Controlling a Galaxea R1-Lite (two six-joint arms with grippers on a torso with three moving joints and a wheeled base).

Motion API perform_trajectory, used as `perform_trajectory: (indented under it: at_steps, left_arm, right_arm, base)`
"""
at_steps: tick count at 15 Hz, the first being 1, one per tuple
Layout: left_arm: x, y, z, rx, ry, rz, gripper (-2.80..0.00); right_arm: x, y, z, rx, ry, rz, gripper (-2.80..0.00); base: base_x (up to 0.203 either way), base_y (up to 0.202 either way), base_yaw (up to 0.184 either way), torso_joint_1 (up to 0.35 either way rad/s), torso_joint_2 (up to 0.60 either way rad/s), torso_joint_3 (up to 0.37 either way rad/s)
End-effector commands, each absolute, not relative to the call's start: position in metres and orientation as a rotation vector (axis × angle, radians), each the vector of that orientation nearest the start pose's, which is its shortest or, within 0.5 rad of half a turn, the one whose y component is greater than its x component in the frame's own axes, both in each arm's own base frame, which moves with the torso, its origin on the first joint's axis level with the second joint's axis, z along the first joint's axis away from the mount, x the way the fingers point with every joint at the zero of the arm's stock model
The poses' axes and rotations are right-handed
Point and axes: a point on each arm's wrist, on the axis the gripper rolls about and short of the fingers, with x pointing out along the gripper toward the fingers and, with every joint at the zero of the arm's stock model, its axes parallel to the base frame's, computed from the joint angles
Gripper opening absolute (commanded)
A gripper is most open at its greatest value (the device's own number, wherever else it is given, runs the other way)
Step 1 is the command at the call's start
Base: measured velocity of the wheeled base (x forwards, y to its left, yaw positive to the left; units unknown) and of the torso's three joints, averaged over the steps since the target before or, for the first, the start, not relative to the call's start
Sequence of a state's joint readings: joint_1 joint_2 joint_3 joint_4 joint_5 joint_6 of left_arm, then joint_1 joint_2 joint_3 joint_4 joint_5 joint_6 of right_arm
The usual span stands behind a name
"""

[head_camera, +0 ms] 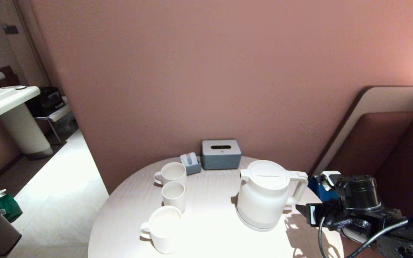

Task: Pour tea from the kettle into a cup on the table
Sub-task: Pick up the kettle

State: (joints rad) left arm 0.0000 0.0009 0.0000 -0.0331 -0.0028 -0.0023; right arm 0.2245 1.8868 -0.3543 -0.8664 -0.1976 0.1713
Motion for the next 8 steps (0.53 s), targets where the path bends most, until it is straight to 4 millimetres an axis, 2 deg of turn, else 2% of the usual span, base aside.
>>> perform_trajectory:
  at_steps: [1, 5, 8]
  left_arm:
    - [-0.023, 0.0, 0.079, -0.003, -0.032, -0.003, -2.8]
    - [-0.023, 0.0, 0.079, -0.003, -0.032, -0.003, -2.8]
    - [-0.023, 0.0, 0.079, -0.003, -0.032, -0.003, -2.8]
  right_arm:
    - [0.258, 0.051, 0.056, 0.025, 0.61, -0.059, 0.0]
    - [0.273, 0.049, 0.053, 0.02, 0.592, -0.074, 0.0]
    - [0.284, 0.05, 0.036, 0.013, 0.572, -0.071, 0.0]
  base:
    - [0.0, 0.0, 0.0, 0.0, 0.0, 0.0]
    - [0.0, 0.0, 0.0, 0.0, 0.0, 0.0]
    - [0.0, 0.0, 0.0, 0.0, 0.0, 0.0]
